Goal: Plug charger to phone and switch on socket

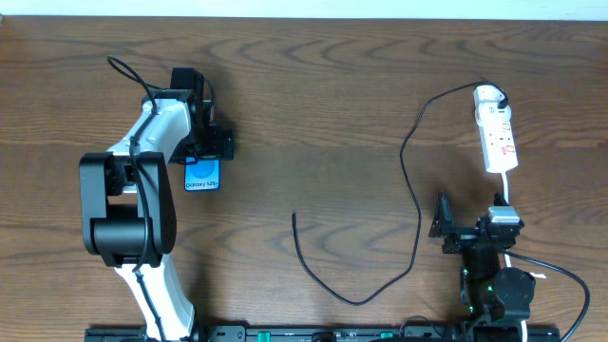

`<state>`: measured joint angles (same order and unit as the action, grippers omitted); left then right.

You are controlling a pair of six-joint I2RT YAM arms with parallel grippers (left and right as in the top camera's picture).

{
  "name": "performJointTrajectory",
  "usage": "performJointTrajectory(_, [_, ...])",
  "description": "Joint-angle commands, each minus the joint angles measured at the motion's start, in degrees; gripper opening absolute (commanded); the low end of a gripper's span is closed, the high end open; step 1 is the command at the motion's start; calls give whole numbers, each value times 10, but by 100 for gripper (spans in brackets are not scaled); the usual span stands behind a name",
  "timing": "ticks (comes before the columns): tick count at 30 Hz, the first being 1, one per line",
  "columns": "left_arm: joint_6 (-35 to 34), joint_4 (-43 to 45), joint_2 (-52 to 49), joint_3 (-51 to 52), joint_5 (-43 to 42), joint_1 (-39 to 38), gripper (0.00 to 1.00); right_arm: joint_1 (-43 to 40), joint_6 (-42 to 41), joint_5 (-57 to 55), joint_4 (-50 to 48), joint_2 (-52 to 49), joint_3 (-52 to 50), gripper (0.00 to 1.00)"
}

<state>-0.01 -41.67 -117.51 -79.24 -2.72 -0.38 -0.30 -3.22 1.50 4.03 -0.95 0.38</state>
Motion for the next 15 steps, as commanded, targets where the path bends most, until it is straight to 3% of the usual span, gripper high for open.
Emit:
performJointTrajectory(1, [2,4,-3,21,5,1,98,4,5,2,2,6,-1,99])
performJointTrajectory(15, [1,14,-5,32,-16,1,98,4,5,2,2,6,-1,99])
